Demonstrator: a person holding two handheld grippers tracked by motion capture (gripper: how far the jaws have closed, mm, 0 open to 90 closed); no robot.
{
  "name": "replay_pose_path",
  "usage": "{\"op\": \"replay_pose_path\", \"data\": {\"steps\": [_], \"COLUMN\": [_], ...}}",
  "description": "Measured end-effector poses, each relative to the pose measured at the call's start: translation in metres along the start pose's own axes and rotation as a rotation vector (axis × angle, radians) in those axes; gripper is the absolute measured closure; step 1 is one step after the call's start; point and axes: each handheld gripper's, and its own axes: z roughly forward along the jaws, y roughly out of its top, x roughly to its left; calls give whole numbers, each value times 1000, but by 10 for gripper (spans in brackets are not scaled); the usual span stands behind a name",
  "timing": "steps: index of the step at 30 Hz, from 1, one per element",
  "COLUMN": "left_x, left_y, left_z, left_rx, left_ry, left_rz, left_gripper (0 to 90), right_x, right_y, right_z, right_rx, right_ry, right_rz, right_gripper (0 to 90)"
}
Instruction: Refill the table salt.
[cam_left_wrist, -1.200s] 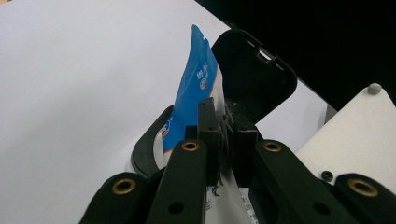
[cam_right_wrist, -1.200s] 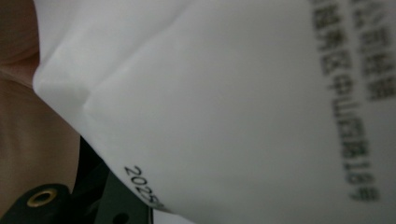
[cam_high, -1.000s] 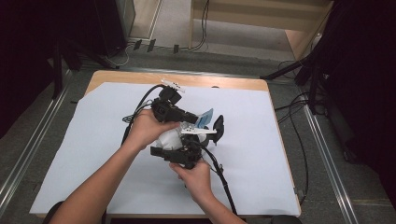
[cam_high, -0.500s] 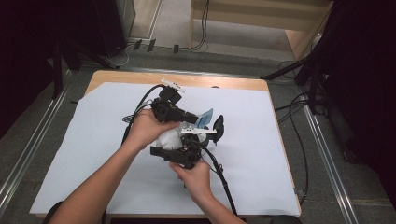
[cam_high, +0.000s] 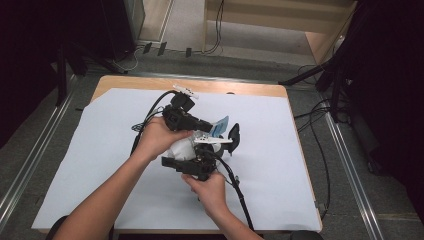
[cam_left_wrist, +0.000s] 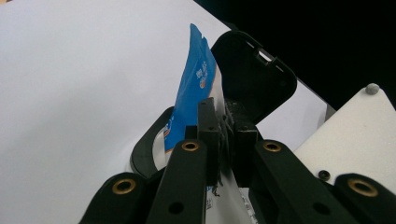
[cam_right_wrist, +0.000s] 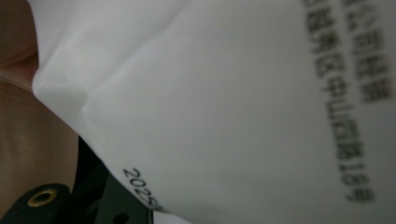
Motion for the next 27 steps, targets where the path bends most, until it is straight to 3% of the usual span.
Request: {"op": "replay_pose_path", "data": {"steps": [4, 7, 12, 27], "left_x": [0, 1, 1, -1], "left_y": [0, 0, 0, 0], "left_z": [1, 1, 1, 1], "left_rx": [-4, 1, -1, -1], "left_ry": [-4, -1, -3, 4], "left_rz": [-1, -4, -6, 6], "left_gripper": [878, 878, 878, 876], "right_x": [0, 1, 2, 0], "right_y": [0, -1, -2, -2], "right_z": [0, 1, 0, 0], "right_rx": [-2, 4, 16, 3], "right_ry": [-2, -18, -37, -16], "right_rz": [-1, -29, -56, -4], "right_gripper": [529, 517, 546, 562]}}
